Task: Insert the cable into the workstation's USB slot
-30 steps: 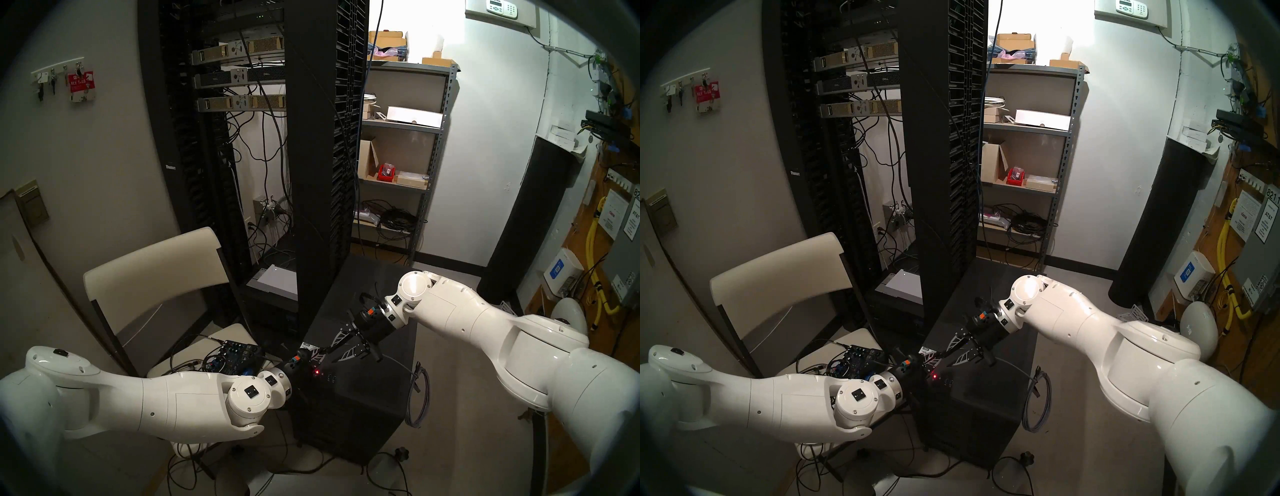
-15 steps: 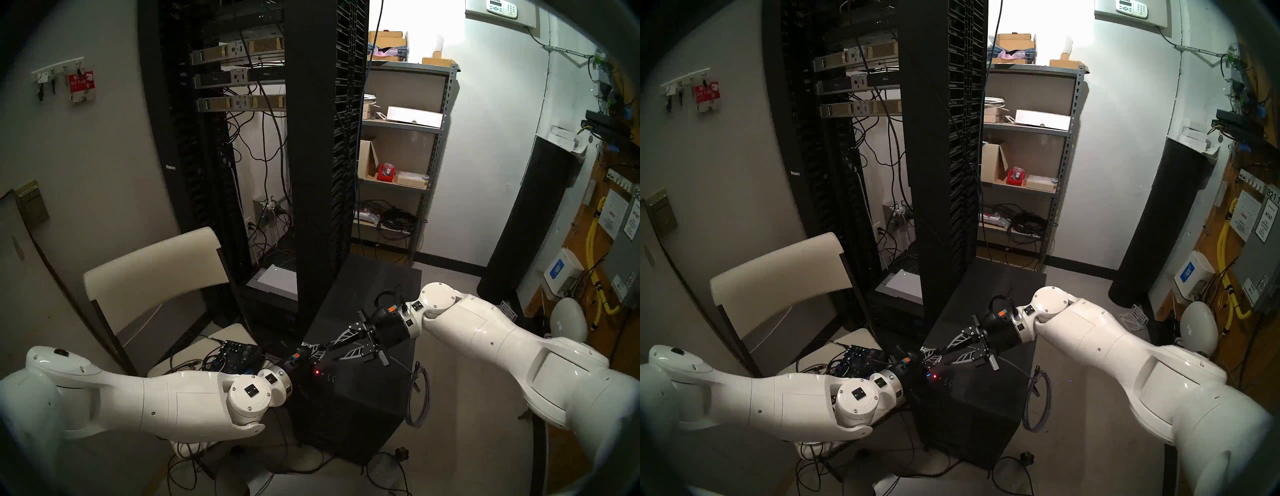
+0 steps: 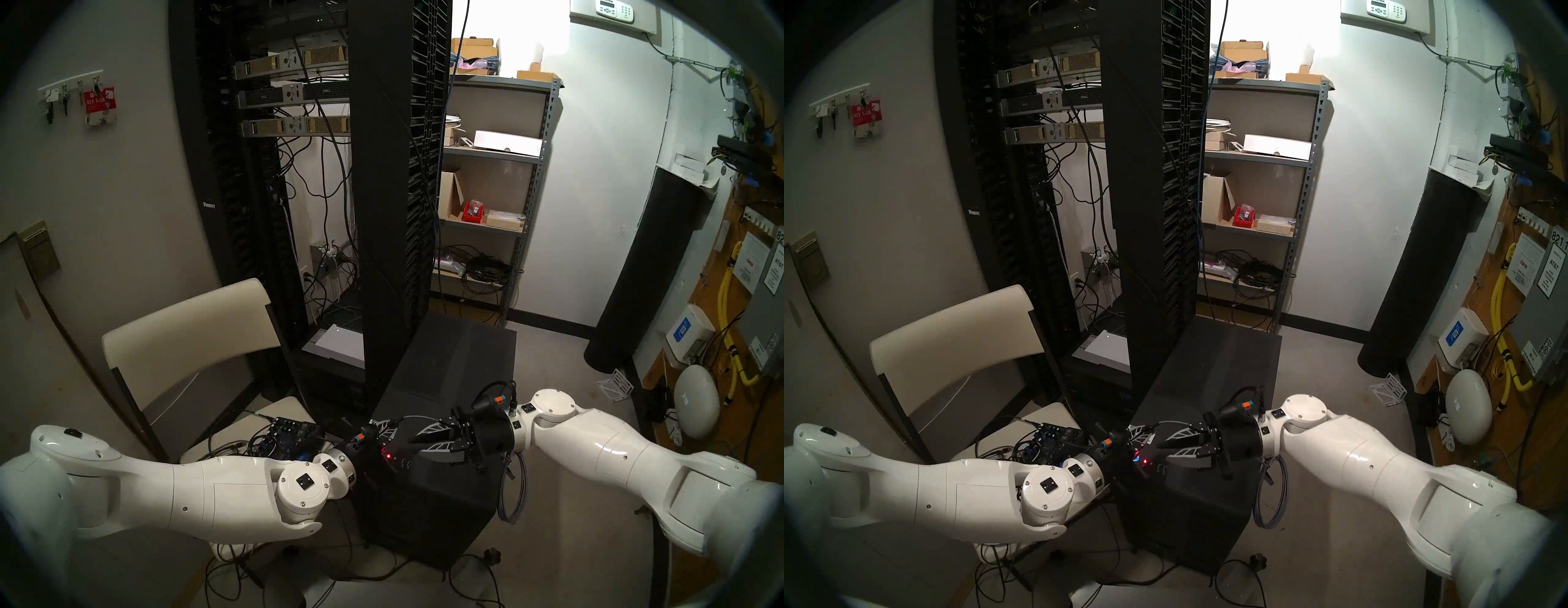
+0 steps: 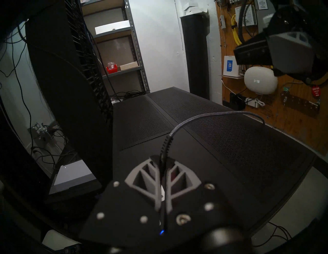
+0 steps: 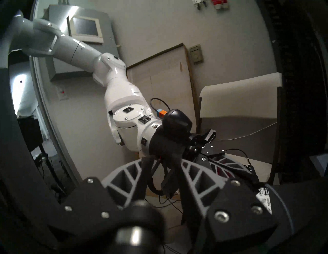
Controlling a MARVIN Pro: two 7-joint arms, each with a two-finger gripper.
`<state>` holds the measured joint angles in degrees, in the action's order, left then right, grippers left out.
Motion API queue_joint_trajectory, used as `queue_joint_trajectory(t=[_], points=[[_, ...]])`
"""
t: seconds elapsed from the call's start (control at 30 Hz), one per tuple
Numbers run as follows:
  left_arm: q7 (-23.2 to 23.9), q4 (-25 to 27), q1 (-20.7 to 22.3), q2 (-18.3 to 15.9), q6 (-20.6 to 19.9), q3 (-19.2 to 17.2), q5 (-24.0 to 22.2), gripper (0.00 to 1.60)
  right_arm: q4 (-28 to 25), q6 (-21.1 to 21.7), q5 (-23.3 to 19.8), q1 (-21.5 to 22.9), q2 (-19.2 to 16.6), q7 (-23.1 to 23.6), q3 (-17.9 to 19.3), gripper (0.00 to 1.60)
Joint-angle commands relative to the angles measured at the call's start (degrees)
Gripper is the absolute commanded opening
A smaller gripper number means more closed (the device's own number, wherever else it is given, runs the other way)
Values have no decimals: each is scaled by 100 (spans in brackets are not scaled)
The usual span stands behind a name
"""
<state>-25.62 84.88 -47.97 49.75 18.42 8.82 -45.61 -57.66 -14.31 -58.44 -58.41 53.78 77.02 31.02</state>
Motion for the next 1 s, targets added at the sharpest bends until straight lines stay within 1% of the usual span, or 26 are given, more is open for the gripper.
queue_joint_trajectory(t=[0.0,0.03,0.07,0.17,0.2,0.23,0.27,0.3,0.33,0.37,0.4,0.43,0.47,0.53,0.57,0.63,0.73,0.77,0.83,0.9,0.93,0.97], points=[[-44,93,24,-59,166,-81,9,0,141,8,-736,-542,170,-95,245,82],[-49,105,21,-70,175,-80,14,0,182,11,-781,-563,201,-97,256,83],[-51,116,21,-81,174,-77,16,0,286,52,-953,-607,267,-4,312,83],[-68,141,15,-109,187,-73,31,0,555,92,-1197,-667,453,69,387,80],[-73,146,14,-113,188,-73,36,0,601,72,-1193,-680,500,-38,389,80],[-74,150,15,-117,188,-72,36,0,694,91,-1265,-679,566,35,404,80],[-77,152,15,-121,190,-70,41,0,763,138,-1418,-720,631,62,464,79],[-78,155,15,-125,194,-70,43,0,812,143,-1427,-709,668,74,469,78],[-77,157,15,-127,197,-70,44,0,885,200,-1545,-725,729,160,511,78],[-78,158,14,-129,202,-69,48,0,912,226,-1587,-734,761,151,528,78],[-74,158,14,-131,208,-69,51,0,976,270,-1578,-715,817,169,502,79],[-74,159,15,-133,212,-68,56,0,1030,317,-1666,-745,880,185,531,81],[-75,160,13,-134,218,-69,57,0,1080,315,-1635,-725,924,184,510,86],[-74,163,11,-135,221,-70,53,0,1181,366,-1738,-744,1031,170,554,92],[-70,165,10,-136,224,-71,50,0,1237,366,-1681,-692,1078,173,522,93],[-69,167,6,-135,232,-71,49,0,1313,451,-1717,-659,1174,155,529,90],[-70,175,-3,-130,249,-72,48,0,1355,508,-1752,-633,1269,12,568,95],[-69,182,-4,-131,251,-71,49,0,1407,581,-1872,-662,1331,-74,641,93],[-68,195,-9,-132,275,-73,50,0,1506,555,-1820,-605,1388,-127,639,88],[-70,208,-9,-137,284,-73,55,0,1580,607,-1842,-581,1440,-138,658,88],[-70,213,-8,-140,286,-72,57,0,1603,669,-1897,-590,1470,-220,691,90],[-70,221,-8,-144,292,-73,56,0,1657,650,-1797,-533,1482,-279,639,88]])
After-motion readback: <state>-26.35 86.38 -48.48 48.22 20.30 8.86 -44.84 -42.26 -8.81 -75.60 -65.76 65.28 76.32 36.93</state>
